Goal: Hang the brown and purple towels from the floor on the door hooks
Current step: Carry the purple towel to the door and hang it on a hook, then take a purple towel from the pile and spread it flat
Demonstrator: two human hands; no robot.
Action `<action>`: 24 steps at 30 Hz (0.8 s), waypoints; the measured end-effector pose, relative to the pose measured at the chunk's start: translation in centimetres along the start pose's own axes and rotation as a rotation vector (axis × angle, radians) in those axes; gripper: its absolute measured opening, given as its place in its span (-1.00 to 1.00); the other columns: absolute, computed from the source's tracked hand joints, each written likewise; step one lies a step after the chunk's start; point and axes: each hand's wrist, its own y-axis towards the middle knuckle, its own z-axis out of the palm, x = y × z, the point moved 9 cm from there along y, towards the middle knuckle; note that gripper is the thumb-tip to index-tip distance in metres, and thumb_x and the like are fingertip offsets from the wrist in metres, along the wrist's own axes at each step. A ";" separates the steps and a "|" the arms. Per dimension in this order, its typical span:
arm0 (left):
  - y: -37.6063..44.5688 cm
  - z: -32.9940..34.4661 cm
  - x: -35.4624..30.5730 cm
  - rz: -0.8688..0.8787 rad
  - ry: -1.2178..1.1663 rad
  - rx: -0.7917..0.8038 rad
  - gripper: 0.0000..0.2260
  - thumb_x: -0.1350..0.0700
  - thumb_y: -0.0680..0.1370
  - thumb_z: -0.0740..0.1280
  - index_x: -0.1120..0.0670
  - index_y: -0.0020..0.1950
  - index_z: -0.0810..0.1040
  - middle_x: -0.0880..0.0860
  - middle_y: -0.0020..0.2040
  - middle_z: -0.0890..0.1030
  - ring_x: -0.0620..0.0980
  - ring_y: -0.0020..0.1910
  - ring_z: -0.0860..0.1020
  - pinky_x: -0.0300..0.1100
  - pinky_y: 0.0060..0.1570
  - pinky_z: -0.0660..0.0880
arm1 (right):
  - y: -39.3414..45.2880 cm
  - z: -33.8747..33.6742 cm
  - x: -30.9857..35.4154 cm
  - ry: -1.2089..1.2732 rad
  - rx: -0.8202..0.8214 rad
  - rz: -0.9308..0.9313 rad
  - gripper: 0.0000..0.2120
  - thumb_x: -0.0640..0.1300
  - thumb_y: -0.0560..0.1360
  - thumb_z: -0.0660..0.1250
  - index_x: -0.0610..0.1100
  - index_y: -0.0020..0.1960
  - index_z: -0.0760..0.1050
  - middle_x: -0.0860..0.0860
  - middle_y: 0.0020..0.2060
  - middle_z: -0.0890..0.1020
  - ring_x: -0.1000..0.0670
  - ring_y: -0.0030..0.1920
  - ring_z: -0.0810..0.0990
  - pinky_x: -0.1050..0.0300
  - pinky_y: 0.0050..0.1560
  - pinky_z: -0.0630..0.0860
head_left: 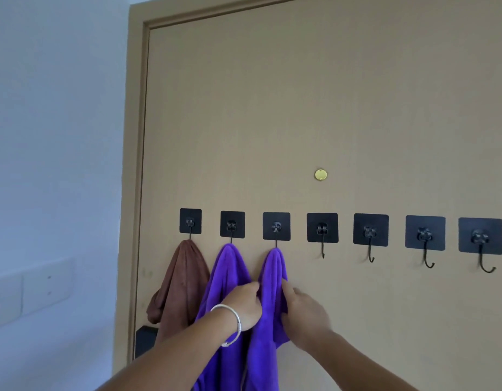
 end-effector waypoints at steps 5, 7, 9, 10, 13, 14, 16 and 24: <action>-0.6 -4.6 -2.8 0.237 0.132 -0.326 -0.59 0.20 0.55 0.13 -0.05 0.38 0.33 -0.09 0.33 0.39 -0.04 0.26 0.43 -0.15 0.23 0.40 | -1.5 -2.6 -0.6 -0.145 -0.125 -0.019 -0.51 -0.05 0.50 0.19 0.05 0.42 0.24 0.06 0.30 0.39 -0.02 0.21 0.44 0.12 0.11 0.46; -1.2 -5.9 -6.3 0.459 0.261 -0.447 -0.57 0.13 0.59 0.14 -0.03 0.47 0.26 -0.09 0.45 0.29 -0.07 0.40 0.29 -0.16 0.36 0.27 | -2.6 -5.0 -0.7 -0.135 -0.216 -0.009 -0.52 -0.04 0.49 0.22 0.05 0.40 0.30 0.07 0.26 0.43 -0.02 0.17 0.46 0.14 0.07 0.47; -1.4 -5.5 -9.4 0.616 0.347 -0.473 -0.57 0.05 0.60 0.14 0.01 0.49 0.27 -0.05 0.48 0.30 -0.05 0.47 0.21 -0.12 0.44 0.14 | -4.2 -7.7 -1.3 -0.171 -0.317 0.016 -0.55 -0.05 0.48 0.28 0.04 0.37 0.38 0.06 0.24 0.48 -0.02 0.16 0.49 0.14 0.06 0.47; -1.6 -5.1 -10.6 0.661 0.362 -0.479 -0.56 0.01 0.60 0.16 0.01 0.49 0.29 -0.04 0.47 0.32 -0.03 0.48 0.19 -0.08 0.46 0.11 | -5.1 -8.9 -1.7 -0.203 -0.363 0.035 -0.55 -0.05 0.48 0.31 0.02 0.36 0.41 0.04 0.24 0.50 -0.03 0.18 0.50 0.13 0.10 0.47; -1.4 -2.8 -13.8 0.731 0.385 -0.469 -0.50 -0.11 0.58 0.13 -0.01 0.50 0.25 0.01 0.48 0.31 0.01 0.50 0.15 0.03 0.48 0.06 | -7.7 -12.1 -4.2 -0.314 -0.403 0.168 -0.50 0.02 0.51 0.30 0.03 0.42 0.34 0.03 0.33 0.45 -0.03 0.31 0.42 0.10 0.30 0.35; -1.3 -1.8 -14.8 0.744 0.391 -0.465 -0.48 -0.15 0.58 0.09 -0.01 0.52 0.20 0.03 0.50 0.27 0.03 0.51 0.12 0.06 0.48 0.03 | -8.7 -13.1 -5.1 -0.349 -0.400 0.215 -0.49 0.06 0.52 0.27 0.05 0.45 0.29 0.04 0.37 0.41 -0.02 0.36 0.36 0.10 0.36 0.29; -1.1 0.1 -16.7 0.758 0.377 -0.438 -0.42 -0.21 0.58 0.02 -0.03 0.55 0.08 0.05 0.54 0.17 0.05 0.53 0.04 0.10 0.49 -0.02 | -10.4 -14.9 -6.4 -0.411 -0.404 0.284 -0.48 0.11 0.54 0.22 0.05 0.46 0.23 0.04 0.40 0.35 -0.02 0.41 0.28 0.07 0.42 0.20; -5.3 6.4 -25.0 0.917 0.144 -0.290 -0.36 -0.29 0.56 -0.02 -0.03 0.56 -0.03 0.05 0.58 0.04 0.04 0.55 -0.08 0.17 0.46 -0.07 | -20.9 -21.6 -8.1 -0.693 -0.445 0.597 -0.47 0.16 0.52 0.20 0.06 0.43 0.23 0.03 0.41 0.33 -0.04 0.45 0.20 -0.08 0.47 0.12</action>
